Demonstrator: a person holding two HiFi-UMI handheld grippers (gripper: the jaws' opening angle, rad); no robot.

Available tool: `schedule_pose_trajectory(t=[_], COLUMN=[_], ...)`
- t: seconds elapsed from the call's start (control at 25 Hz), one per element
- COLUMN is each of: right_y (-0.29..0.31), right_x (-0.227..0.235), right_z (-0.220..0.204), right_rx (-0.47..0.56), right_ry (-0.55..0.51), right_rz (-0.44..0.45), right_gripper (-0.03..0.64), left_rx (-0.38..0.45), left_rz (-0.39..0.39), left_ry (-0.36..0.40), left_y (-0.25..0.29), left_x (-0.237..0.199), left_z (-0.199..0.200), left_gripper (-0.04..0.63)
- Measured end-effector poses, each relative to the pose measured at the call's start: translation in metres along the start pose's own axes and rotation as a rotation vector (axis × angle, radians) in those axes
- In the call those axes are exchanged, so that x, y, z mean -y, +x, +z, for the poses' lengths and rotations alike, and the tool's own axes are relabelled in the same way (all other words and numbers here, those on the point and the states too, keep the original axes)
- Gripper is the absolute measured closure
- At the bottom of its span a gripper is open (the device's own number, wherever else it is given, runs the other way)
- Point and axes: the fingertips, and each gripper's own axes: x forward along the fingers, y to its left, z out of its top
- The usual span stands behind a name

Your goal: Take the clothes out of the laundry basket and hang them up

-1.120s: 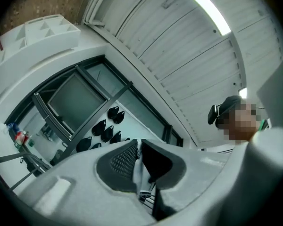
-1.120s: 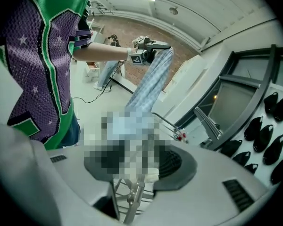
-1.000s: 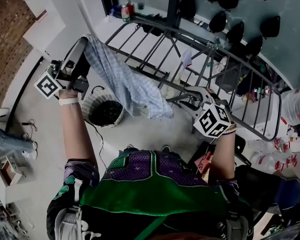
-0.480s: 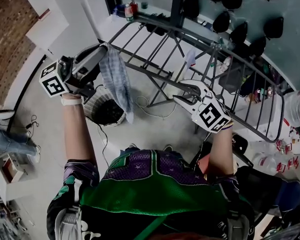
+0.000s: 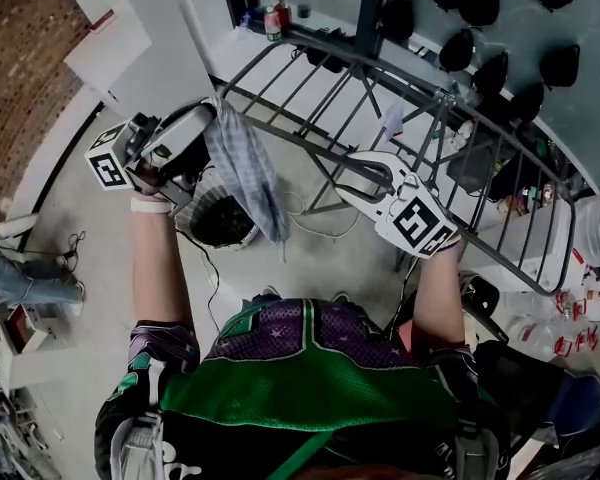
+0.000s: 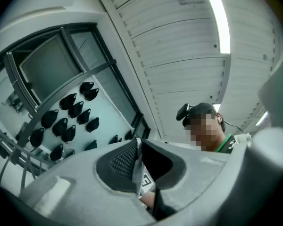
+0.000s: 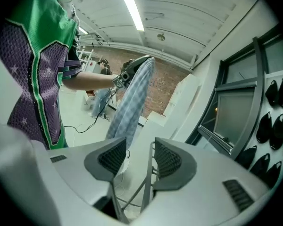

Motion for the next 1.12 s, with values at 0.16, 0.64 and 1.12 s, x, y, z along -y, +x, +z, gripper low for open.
schedule_pose_trajectory(t=[0.16, 0.64, 1.12], right_y=[0.008, 0.034, 0.048], right_x=[-0.002, -0.028, -0.063], right_z=[0.01, 0.024, 0.007], right_rx=[0.047, 0.164, 0.066], right_ry=[0.016, 0.127, 0.066], right_rz=[0.015, 0.184, 0.447], right_gripper=[0.442, 0.437, 0.419], left_rx=[-0.033, -0.196, -0.337], left_rz=[-0.096, -0.359, -0.484], left_ry=[-0.014, -0.061, -0.115], left_y=[0.009, 0.045, 0.073], left_x=[0.019, 0.06, 0.079], left_z=[-0.01, -0.055, -0.094], left_gripper=[0.557, 0.557, 0.557])
